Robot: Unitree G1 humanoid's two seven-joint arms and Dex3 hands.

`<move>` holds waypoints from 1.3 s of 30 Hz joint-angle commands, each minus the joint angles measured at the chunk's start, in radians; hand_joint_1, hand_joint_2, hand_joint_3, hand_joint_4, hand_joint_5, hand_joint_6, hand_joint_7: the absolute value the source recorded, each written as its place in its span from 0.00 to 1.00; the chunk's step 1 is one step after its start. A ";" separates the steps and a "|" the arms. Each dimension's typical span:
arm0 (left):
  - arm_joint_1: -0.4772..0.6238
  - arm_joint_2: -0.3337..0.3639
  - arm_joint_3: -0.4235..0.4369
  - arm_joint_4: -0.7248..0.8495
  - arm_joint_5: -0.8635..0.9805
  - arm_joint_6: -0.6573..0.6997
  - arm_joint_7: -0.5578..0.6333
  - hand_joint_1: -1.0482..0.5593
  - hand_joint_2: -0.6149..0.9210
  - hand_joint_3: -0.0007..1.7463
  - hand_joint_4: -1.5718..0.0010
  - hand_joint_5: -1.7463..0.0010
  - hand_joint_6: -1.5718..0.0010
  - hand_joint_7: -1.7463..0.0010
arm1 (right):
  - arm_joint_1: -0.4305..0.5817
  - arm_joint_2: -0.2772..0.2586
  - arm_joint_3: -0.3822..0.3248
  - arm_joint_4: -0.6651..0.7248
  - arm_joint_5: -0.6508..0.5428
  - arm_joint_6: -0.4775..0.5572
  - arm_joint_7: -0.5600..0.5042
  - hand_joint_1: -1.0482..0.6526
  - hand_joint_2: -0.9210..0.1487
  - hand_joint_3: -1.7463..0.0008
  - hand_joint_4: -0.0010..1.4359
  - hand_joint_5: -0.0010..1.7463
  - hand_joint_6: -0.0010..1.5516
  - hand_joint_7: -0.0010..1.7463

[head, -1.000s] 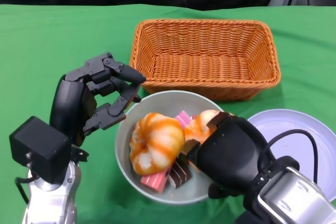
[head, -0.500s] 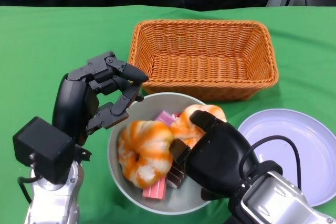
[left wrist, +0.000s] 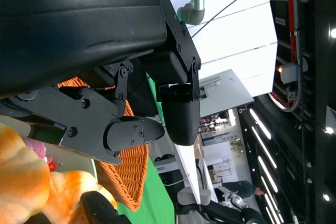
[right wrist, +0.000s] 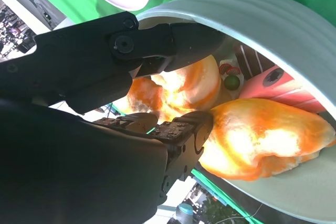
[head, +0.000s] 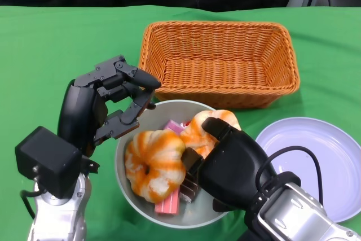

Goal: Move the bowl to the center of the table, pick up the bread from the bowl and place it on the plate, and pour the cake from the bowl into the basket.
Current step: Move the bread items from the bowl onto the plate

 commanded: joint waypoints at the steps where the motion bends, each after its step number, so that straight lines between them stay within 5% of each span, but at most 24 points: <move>1: 0.007 0.006 0.002 0.005 -0.003 -0.014 0.001 0.60 0.95 0.30 0.52 0.20 0.45 0.43 | 0.013 -0.019 0.013 0.021 0.001 -0.011 0.014 0.08 0.00 0.88 0.28 0.03 0.31 0.02; 8: 0.009 0.006 0.002 0.001 0.002 -0.012 0.008 0.60 0.95 0.29 0.52 0.20 0.45 0.43 | 0.006 -0.005 0.015 0.043 0.006 -0.006 0.015 0.08 0.00 0.88 0.28 0.03 0.31 0.01; 12: 0.008 0.007 0.003 0.003 0.011 -0.023 0.014 0.60 0.95 0.30 0.52 0.19 0.46 0.42 | -0.008 0.025 0.021 0.099 0.019 0.011 0.013 0.11 0.00 0.89 0.38 0.05 0.36 0.02; 29: 0.007 0.005 0.004 0.001 0.009 -0.020 0.014 0.60 0.93 0.33 0.52 0.18 0.46 0.41 | -0.038 0.023 0.048 0.148 0.026 0.030 -0.015 0.09 0.00 0.88 0.46 0.03 0.37 0.00; 39: 0.007 0.009 0.003 0.003 0.018 -0.035 0.014 0.60 0.92 0.34 0.52 0.19 0.46 0.42 | -0.036 0.032 0.068 0.190 0.041 0.040 -0.087 0.26 0.05 1.00 0.58 0.04 0.44 0.01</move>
